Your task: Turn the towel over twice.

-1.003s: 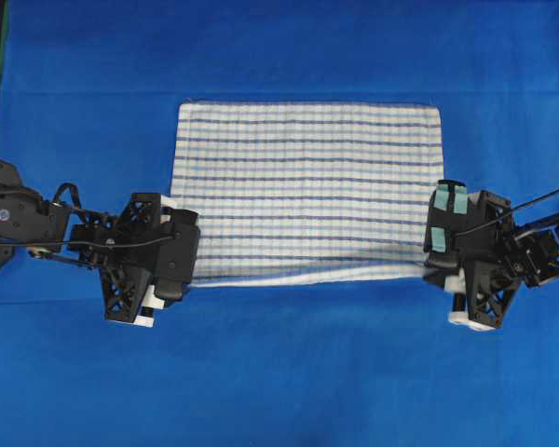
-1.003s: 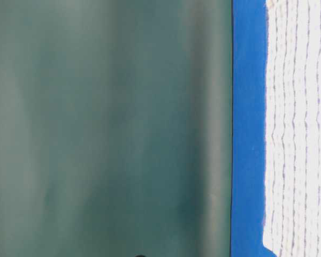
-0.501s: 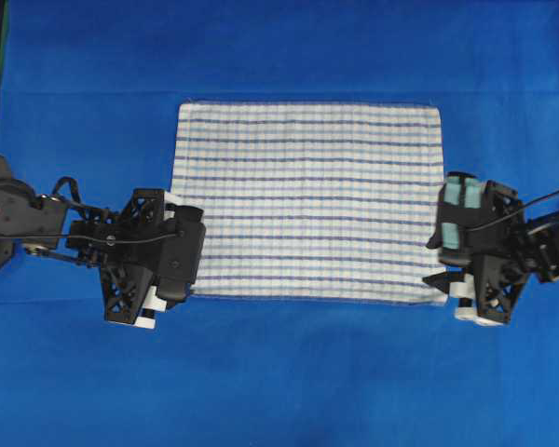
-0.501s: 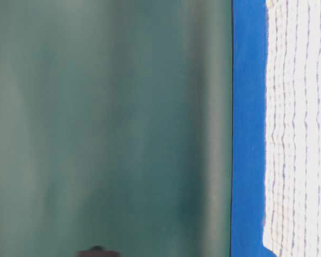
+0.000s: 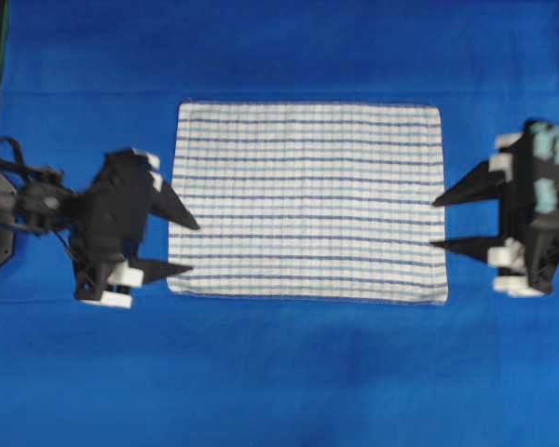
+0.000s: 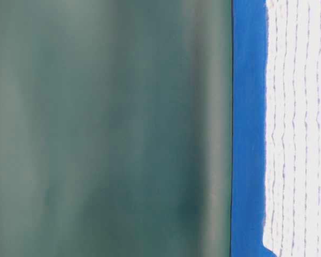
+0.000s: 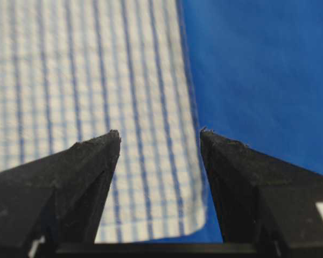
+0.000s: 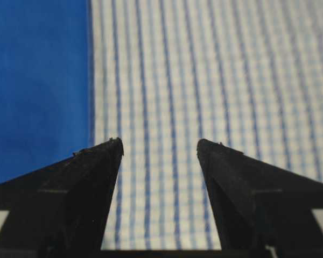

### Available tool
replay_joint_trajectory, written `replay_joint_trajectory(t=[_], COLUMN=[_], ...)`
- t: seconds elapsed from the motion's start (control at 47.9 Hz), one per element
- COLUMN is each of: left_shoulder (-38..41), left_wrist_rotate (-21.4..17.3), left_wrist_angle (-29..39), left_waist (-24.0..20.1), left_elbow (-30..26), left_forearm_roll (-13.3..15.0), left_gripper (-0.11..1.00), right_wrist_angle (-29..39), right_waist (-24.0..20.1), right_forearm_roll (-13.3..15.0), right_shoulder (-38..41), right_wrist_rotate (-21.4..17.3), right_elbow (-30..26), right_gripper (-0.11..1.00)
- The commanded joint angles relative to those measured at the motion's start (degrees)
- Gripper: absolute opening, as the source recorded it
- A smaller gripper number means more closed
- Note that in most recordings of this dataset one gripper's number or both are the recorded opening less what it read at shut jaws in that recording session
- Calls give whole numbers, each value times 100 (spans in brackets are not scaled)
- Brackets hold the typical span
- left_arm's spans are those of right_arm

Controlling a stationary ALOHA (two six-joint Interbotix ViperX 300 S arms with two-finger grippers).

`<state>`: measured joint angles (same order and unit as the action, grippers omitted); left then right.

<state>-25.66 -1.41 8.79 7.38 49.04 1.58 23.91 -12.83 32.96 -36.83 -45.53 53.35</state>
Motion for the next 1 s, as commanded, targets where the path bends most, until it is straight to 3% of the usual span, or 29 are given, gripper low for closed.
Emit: replay_joint_trajectory(t=[0.0, 0.272, 0.439, 0.689, 0.982], left_shoulder=[-167, -229, -519, -1512, -3050], left_wrist_rotate=[-9, -18, -53, -413, -413], left_wrist_angle=[-62, -70, -70, -229, -237], left_waist=[-105, -299, -598, -949, -1310], left_elbow=[-44, -26, 18, 431, 1266], left_forearm_roll=[-9, -18, -26, -26, -26], left_gripper=[56, 56, 56, 56, 56], right_wrist_angle=[-9, -18, -9, 475, 1002], right_waist=[35, 141, 352, 475, 475], right_forearm_roll=[114, 185, 545, 870, 958], right_shoulder=[-237, -281, -598, -1679, -2962], right_wrist_rotate=[9, 9, 9, 97, 158], right_elbow=[-62, -53, -53, -18, 483], right_gripper=[62, 62, 61, 57, 57])
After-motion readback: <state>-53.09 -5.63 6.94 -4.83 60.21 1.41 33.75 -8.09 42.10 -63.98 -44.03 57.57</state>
